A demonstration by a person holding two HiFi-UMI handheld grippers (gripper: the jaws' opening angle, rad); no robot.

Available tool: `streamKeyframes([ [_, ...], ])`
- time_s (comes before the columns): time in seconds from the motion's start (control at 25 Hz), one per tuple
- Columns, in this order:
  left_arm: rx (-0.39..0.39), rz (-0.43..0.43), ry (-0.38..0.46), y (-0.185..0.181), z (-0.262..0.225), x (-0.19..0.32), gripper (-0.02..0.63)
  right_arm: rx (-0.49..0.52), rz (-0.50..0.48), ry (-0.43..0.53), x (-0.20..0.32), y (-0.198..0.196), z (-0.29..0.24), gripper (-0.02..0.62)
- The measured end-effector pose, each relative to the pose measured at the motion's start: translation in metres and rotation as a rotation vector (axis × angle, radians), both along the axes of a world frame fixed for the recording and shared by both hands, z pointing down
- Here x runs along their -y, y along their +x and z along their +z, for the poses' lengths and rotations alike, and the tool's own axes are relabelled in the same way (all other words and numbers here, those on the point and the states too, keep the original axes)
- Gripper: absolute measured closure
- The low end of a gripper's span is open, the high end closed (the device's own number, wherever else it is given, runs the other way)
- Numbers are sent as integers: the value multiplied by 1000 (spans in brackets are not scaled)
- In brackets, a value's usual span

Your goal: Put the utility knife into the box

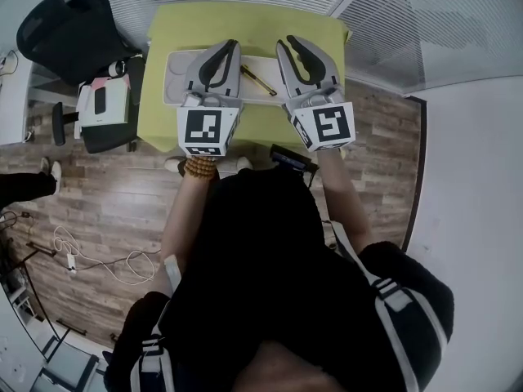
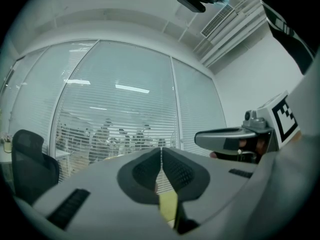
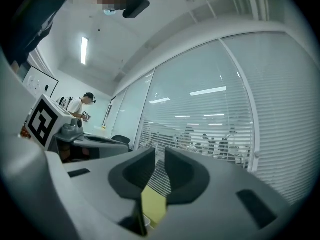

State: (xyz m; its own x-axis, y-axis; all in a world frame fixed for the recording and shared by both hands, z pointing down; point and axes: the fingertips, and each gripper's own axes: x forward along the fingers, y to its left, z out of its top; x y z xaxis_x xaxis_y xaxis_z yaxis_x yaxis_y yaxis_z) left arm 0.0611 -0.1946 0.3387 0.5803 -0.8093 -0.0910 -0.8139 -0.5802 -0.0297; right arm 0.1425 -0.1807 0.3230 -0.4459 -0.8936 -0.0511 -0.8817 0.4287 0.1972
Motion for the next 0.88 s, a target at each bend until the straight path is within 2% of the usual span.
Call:
streamKeyframes([
  [0.44,11,0,-4,5,6,-5,586,1,92,55,-16,13,-3,538],
  [0.68,34,-16,-23,7,17,-5,587,-1,115,54,-20,14,3,542],
  [0.88,39,4,-19,16,17,-9,586,30,129,37,-24,14,8,547],
])
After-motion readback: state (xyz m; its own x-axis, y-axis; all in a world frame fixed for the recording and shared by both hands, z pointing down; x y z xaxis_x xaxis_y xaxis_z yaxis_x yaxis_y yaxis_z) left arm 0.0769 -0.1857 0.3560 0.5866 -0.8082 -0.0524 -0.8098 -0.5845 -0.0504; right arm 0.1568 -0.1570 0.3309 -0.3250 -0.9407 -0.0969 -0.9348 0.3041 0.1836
